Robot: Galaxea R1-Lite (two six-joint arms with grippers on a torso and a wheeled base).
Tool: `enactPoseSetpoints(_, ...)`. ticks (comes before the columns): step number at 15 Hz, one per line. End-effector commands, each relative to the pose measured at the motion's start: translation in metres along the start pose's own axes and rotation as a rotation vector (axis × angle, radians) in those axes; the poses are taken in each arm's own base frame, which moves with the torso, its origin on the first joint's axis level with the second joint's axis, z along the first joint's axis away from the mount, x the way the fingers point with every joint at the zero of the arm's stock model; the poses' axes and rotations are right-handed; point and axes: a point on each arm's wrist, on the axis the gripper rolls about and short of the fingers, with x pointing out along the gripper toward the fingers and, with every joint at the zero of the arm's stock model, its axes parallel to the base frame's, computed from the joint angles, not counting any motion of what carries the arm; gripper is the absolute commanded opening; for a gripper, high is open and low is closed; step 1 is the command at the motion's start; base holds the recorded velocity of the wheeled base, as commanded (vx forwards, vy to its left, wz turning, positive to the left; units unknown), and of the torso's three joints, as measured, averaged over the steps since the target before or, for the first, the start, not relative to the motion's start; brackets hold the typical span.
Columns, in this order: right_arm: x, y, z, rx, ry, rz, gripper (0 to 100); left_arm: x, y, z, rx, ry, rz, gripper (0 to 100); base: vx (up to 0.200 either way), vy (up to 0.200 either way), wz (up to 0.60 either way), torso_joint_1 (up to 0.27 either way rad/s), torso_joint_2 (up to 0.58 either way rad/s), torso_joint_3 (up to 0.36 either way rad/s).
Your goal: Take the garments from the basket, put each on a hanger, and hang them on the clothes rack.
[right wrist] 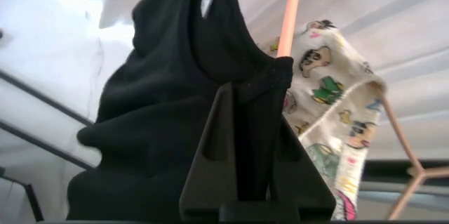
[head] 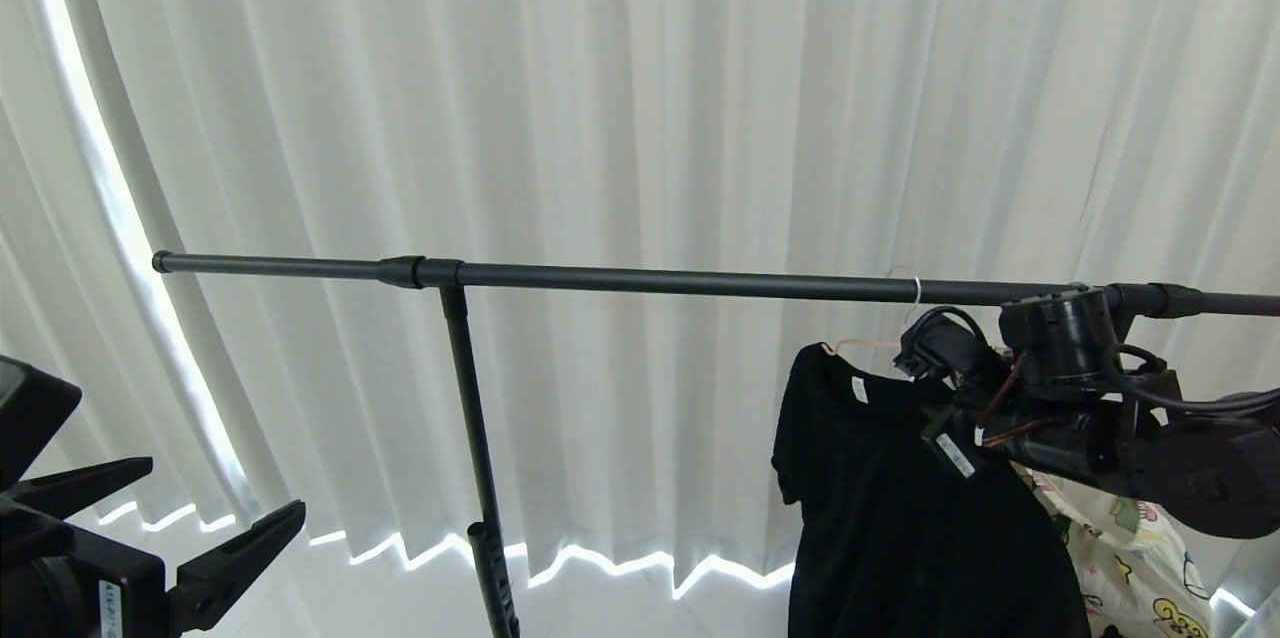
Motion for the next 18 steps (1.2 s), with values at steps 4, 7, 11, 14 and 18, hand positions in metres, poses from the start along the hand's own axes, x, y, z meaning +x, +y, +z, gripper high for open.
enactPoseSetpoints(4,0.003,0.004,-0.001,-0.006,0.006,0.011,0,0.000,-0.002,0.000,0.007,-0.002,-0.015,100,0.000,0.000,0.00,0.000,0.00,0.000)
enactPoseSetpoints(7,-0.008,0.002,0.005,0.027,-0.037,0.004,100,0.000,-0.002,-0.001,0.008,-0.001,-0.015,100,0.000,0.000,0.00,0.000,0.00,0.000)
enactPoseSetpoints(11,-0.072,-0.013,0.030,0.086,-0.234,-0.037,100,0.000,-0.002,-0.004,0.001,0.009,-0.007,100,0.000,0.000,0.00,0.000,0.00,0.000)
enactPoseSetpoints(14,-0.125,-0.031,0.020,0.110,-0.215,-0.142,100,0.001,0.000,-0.006,-0.012,0.018,0.019,100,0.000,0.000,0.00,0.000,0.00,0.000)
enactPoseSetpoints(18,-0.176,-0.073,-0.029,0.086,0.011,-0.362,100,-0.014,0.004,-0.027,-0.018,-0.013,0.045,100,0.000,0.000,0.00,0.000,0.00,0.000)
